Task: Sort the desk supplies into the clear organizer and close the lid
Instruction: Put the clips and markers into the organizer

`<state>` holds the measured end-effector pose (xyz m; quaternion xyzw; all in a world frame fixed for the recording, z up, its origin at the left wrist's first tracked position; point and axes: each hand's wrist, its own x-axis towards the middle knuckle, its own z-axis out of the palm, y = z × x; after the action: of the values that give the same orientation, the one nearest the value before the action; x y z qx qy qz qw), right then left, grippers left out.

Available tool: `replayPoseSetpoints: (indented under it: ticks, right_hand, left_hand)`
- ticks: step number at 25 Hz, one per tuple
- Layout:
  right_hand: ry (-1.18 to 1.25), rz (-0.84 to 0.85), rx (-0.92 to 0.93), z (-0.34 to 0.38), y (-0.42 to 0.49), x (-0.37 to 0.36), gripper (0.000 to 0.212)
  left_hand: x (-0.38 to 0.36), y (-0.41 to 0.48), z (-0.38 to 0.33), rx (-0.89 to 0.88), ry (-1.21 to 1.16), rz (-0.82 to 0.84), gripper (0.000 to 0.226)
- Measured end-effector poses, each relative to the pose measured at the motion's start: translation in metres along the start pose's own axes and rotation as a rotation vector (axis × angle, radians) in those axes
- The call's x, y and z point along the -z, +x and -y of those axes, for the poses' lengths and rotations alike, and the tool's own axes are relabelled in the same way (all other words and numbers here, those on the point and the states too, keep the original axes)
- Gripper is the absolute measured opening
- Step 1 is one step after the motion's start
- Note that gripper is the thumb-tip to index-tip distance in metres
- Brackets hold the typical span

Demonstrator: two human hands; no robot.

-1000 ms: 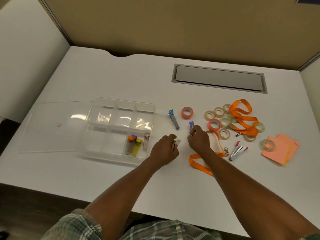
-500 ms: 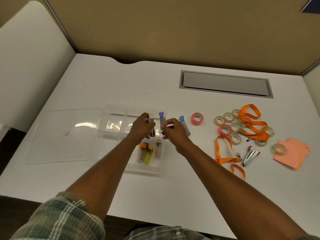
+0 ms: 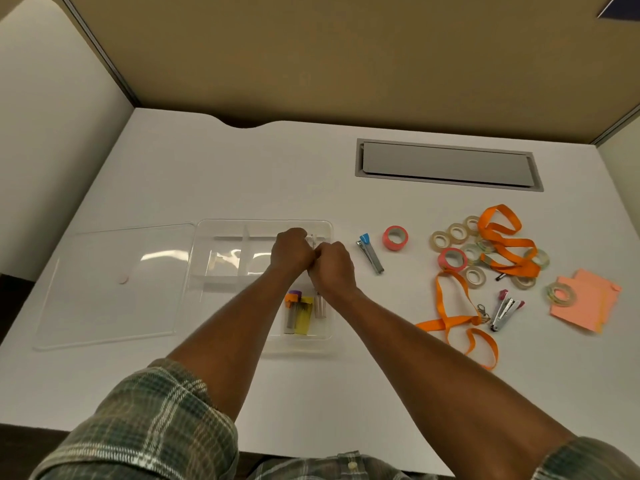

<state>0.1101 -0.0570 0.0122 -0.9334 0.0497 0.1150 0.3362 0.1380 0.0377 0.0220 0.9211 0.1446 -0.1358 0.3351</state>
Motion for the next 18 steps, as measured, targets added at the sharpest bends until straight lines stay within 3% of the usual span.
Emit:
replayPoseSetpoints:
  ticks: [1,6,8,11,15,18]
  right_hand:
    - [-0.017,0.007,0.016,-0.001,-0.001,-0.001,0.016]
    - [0.068,0.009,0.055,-0.012,-0.006,0.005,0.019]
    - [0.134,-0.031,0.071,-0.021,-0.010,0.015,0.017]
    - [0.201,-0.143,0.068,-0.042,-0.015,0.034,0.011]
    - [0.171,-0.215,-0.050,-0.087,-0.025,0.068,0.015]
    - [0.136,-0.261,-0.097,-0.129,-0.039,0.096,0.014]
  left_hand:
    - [-0.003,0.001,0.002,-0.025,0.036,-0.011,0.003]
    - [-0.011,0.000,0.007,-0.013,0.055,-0.045,0.034]
    - [-0.013,-0.004,0.002,-0.028,0.019,-0.107,0.031]
    - [-0.024,-0.015,-0.015,-0.186,-0.017,-0.192,0.026]
    - [-0.059,-0.032,-0.047,-0.409,0.052,-0.068,0.034]
    - [-0.092,-0.037,-0.069,-0.388,0.185,0.096,0.051]
